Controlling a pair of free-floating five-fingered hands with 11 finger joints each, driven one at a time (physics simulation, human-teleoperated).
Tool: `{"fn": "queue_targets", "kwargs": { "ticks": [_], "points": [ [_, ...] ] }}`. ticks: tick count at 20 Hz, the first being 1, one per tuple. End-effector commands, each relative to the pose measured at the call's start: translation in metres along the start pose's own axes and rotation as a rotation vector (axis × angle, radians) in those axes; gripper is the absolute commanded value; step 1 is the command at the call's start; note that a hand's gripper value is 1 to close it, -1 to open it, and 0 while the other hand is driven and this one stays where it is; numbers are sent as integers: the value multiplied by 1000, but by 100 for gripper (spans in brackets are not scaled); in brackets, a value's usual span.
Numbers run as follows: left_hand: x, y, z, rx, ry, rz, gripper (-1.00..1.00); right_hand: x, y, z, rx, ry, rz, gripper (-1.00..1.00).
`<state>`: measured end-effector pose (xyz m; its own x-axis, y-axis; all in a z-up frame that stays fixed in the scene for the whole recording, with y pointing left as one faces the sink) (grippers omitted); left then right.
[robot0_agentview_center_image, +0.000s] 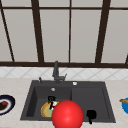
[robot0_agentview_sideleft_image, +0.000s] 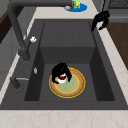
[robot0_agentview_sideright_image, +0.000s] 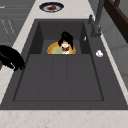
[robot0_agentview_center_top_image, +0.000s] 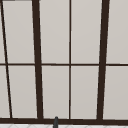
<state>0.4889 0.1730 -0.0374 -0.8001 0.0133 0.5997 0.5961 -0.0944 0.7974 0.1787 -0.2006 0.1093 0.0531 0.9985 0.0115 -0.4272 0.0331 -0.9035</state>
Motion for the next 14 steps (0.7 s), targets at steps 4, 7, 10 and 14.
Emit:
{"fn": "queue_targets", "kwargs": {
  "ticks": [4,7,10,14],
  "points": [
    [-9,3,-13,9,17,16,-100,0,0,0,0,0,0,0],
    [-10,4,-21,1,20,20,-100,0,0,0,0,0,0,0],
    [-12,0,-20,-1,12,33,-100,0,0,0,0,0,0,0],
    [-24,-16,-21,12,-9,37,-100,0,0,0,0,0,0,0]
  ]
}}
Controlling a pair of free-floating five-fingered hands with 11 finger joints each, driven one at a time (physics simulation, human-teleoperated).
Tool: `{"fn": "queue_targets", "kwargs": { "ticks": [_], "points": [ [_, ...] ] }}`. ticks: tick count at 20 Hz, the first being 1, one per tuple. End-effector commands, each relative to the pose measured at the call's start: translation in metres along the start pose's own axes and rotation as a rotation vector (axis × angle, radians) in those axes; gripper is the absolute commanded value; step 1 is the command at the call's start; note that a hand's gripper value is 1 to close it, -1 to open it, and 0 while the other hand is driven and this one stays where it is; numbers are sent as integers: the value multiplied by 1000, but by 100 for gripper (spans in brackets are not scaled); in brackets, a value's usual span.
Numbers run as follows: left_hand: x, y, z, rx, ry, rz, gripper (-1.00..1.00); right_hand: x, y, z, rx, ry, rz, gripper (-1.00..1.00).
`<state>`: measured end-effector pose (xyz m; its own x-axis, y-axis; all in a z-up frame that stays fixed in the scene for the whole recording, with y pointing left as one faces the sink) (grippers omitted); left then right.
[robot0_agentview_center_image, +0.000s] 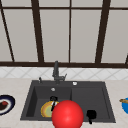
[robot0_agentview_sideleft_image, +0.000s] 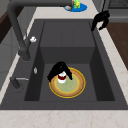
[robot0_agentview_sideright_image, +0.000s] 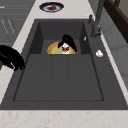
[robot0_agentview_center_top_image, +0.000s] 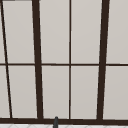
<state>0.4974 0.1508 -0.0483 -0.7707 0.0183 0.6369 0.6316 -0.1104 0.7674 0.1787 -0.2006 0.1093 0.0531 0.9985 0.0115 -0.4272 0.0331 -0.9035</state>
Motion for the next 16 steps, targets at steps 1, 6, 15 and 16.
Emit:
{"fn": "queue_targets", "kwargs": {
  "ticks": [1,6,15,16],
  "points": [
    [-15,-17,3,37,-6,-8,-100,0,0,0,0,0,0,0],
    [-18,-6,7,33,-38,65,100,0,0,0,0,0,0,0],
    [1,4,4,49,-18,87,100,0,0,0,0,0,0,0],
    [3,5,5,50,-16,83,100,0,0,0,0,0,0,0]
  ]
}}
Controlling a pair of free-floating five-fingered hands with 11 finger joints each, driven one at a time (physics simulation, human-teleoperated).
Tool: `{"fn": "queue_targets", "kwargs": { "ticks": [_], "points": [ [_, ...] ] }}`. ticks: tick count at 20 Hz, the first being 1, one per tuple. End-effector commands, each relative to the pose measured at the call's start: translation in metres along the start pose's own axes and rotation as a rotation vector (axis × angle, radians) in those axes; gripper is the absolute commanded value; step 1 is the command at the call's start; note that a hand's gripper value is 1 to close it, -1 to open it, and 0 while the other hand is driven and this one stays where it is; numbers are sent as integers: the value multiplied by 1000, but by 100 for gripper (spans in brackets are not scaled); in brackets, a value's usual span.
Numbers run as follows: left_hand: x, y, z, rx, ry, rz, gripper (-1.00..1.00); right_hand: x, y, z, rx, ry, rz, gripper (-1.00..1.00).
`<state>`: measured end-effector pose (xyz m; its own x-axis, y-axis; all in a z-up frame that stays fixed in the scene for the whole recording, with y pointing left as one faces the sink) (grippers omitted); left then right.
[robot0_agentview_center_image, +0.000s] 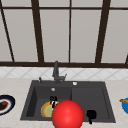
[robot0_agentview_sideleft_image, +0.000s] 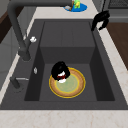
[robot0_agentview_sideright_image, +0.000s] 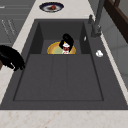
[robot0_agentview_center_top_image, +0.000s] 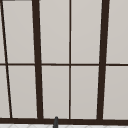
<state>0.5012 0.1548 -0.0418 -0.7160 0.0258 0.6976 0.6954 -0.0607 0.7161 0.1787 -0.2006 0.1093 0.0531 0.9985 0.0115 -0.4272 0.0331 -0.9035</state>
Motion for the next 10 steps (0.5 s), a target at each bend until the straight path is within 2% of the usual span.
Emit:
{"fn": "queue_targets", "kwargs": {
  "ticks": [1,2,3,5,10],
  "points": [
    [0,0,1,-14,-14,0,100,0,0,0,0,0,0,0],
    [-3,3,10,-16,-22,-2,100,0,0,0,0,0,0,0],
    [6,7,8,3,-15,-19,100,0,0,0,0,0,0,0],
    [13,10,14,1,-1,-21,100,0,0,0,0,0,0,0],
    [42,19,29,-8,4,-8,100,0,0,0,0,0,0,0]
  ]
}}
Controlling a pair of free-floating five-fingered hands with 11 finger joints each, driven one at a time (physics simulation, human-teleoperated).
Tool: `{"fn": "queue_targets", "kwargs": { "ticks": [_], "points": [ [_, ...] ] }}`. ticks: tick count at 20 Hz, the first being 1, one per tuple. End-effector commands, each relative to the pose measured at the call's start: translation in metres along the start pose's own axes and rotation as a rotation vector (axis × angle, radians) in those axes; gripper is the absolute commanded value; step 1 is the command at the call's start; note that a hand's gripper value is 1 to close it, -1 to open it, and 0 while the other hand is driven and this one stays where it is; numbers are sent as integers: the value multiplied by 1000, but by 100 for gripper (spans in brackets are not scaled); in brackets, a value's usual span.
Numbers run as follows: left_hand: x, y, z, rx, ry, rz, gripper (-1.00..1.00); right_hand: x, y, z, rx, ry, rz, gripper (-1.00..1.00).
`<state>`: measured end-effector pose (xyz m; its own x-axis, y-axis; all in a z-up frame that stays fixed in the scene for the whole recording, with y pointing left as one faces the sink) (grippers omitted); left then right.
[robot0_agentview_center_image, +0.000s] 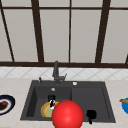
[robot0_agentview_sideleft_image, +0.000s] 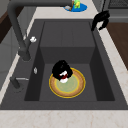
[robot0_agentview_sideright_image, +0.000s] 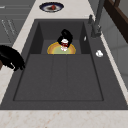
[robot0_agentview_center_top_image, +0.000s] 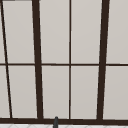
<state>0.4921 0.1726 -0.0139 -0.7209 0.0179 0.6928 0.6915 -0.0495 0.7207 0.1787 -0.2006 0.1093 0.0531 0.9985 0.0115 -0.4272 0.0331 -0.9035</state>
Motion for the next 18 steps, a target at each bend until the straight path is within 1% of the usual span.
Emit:
{"fn": "queue_targets", "kwargs": {
  "ticks": [1,3,6,9,12,13,14,18],
  "points": [
    [23,8,14,-19,1,-6,100,0,0,0,0,0,0,0],
    [35,11,20,-19,9,0,100,0,0,0,0,0,0,0],
    [53,17,32,-12,17,0,100,0,0,0,0,0,0,0],
    [73,25,40,-1,8,-6,100,0,0,0,0,0,0,0],
    [82,33,45,-7,15,0,100,0,0,0,0,0,0,0],
    [90,36,47,-2,11,-20,100,0,0,0,0,0,0,0],
    [96,39,47,-2,13,-27,100,0,0,0,0,0,0,0],
    [123,52,52,-3,15,-31,100,0,0,0,0,0,0,0]
  ]
}}
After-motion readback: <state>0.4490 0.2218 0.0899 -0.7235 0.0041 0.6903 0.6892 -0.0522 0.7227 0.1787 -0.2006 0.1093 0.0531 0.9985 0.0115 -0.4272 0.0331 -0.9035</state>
